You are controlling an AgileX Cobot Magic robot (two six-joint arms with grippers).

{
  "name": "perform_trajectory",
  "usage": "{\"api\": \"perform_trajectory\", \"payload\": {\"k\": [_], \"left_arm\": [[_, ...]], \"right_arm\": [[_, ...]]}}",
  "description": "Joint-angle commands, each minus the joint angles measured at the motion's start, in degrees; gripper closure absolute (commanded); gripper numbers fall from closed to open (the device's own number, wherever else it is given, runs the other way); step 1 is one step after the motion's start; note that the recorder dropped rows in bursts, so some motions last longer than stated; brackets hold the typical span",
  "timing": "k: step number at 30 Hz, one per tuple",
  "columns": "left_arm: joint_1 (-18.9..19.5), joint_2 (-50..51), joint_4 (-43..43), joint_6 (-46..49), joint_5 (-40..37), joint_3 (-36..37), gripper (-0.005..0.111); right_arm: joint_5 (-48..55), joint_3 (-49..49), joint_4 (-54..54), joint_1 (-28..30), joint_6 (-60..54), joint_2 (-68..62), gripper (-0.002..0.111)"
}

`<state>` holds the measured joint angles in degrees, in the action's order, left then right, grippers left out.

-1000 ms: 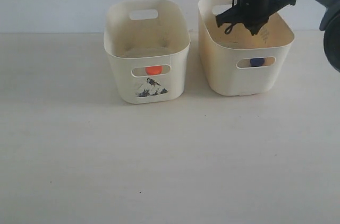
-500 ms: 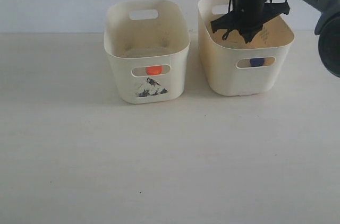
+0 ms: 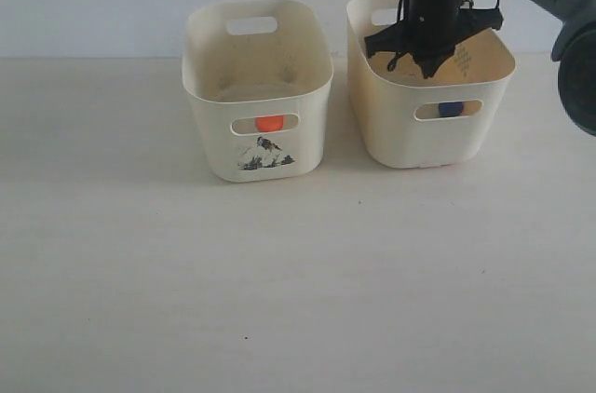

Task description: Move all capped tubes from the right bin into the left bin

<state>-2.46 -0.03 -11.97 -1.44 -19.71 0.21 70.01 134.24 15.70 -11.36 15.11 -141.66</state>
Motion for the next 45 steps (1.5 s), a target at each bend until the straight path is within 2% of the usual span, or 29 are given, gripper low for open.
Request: {"api": "perform_trajectory", "payload": {"k": [1, 27, 32, 34, 38, 40, 45], "left_arm": [[-0.1, 0.0, 0.2, -0.5, 0.2, -0.2, 0.102], [-0.1, 0.0, 0.2, -0.5, 0.2, -0.2, 0.102], [-0.1, 0.0, 0.2, -0.5, 0.2, -0.2, 0.102], [-0.1, 0.0, 0.2, -0.5, 0.2, -0.2, 0.102], [-0.1, 0.0, 0.2, -0.5, 0.2, -0.2, 0.102], [-0.1, 0.0, 0.2, -0.5, 0.2, -0.2, 0.102], [-0.1, 0.0, 0.2, -0.5, 0.2, -0.2, 0.102]], "right_arm": [[0.0, 0.2, 0.0, -0.1, -0.5, 0.4, 0.109], [-1.3, 0.2, -0.2, -3.0, -4.6, -3.7, 0.109], [-3.6, 0.2, 3.6, -2.2, -3.5, -4.3, 0.108], [-3.6, 0.2, 2.6, -1.7, -3.5, -4.3, 0.100], [-3.0, 0.2, 2.7, -1.2, -3.6, -4.3, 0.062], [-3.2, 0.2, 2.7, -1.2, -3.5, -4.7, 0.049], [-4.1, 0.2, 3.0, -1.2, -3.4, -6.3, 0.049]]}}
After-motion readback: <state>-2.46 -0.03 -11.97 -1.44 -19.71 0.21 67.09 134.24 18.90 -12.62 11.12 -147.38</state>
